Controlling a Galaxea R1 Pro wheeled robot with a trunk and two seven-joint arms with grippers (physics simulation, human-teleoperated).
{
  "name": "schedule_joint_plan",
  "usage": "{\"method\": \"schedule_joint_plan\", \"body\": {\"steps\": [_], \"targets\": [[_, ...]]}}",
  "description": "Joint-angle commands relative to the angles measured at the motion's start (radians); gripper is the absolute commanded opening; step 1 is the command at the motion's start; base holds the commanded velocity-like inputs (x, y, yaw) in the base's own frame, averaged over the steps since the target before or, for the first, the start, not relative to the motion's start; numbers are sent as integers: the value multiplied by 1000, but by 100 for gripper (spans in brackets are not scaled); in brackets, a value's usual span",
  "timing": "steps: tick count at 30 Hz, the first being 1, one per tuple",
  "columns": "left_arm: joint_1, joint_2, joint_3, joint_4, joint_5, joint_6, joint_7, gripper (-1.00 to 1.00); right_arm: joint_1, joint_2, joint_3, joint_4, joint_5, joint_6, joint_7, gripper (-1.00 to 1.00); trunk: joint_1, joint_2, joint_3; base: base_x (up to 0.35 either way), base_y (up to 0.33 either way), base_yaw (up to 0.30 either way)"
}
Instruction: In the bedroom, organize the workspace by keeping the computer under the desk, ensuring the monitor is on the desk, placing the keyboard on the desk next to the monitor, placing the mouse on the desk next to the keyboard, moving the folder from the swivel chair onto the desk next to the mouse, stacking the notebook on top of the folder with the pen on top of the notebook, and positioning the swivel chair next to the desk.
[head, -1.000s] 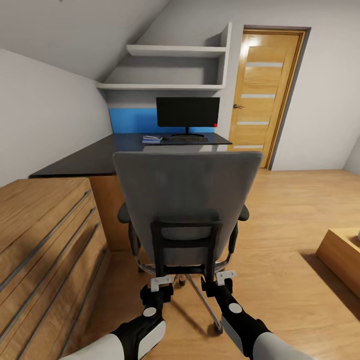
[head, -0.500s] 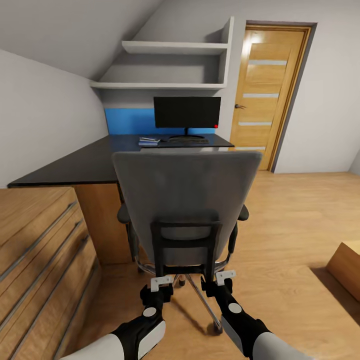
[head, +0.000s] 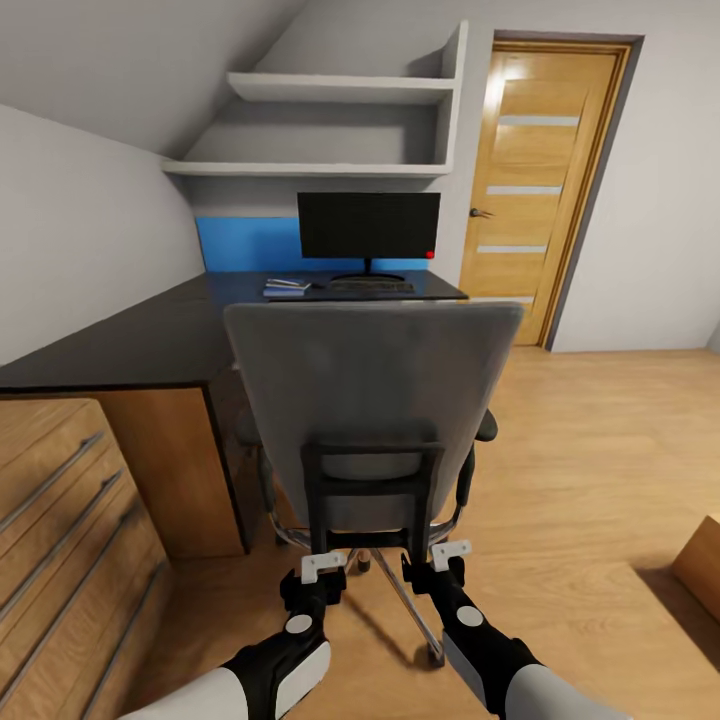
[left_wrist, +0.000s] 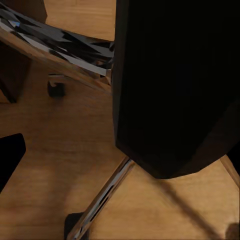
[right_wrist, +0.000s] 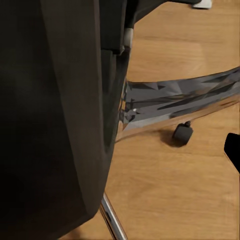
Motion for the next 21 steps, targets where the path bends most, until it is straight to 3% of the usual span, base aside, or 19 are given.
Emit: {"method": "schedule_joint_plan", "body": {"steps": [1, 21], "targets": [[-2, 1, -9, 0, 13, -6, 5, 100, -1, -1, 6, 2, -14, -4, -10, 100, 0, 0, -1, 320, -147, 0], [-2, 1, -8, 0, 14, -4, 5, 100, 0, -1, 6, 2, -14, -4, -10, 100, 0, 0, -1, 320, -148, 0]]}}
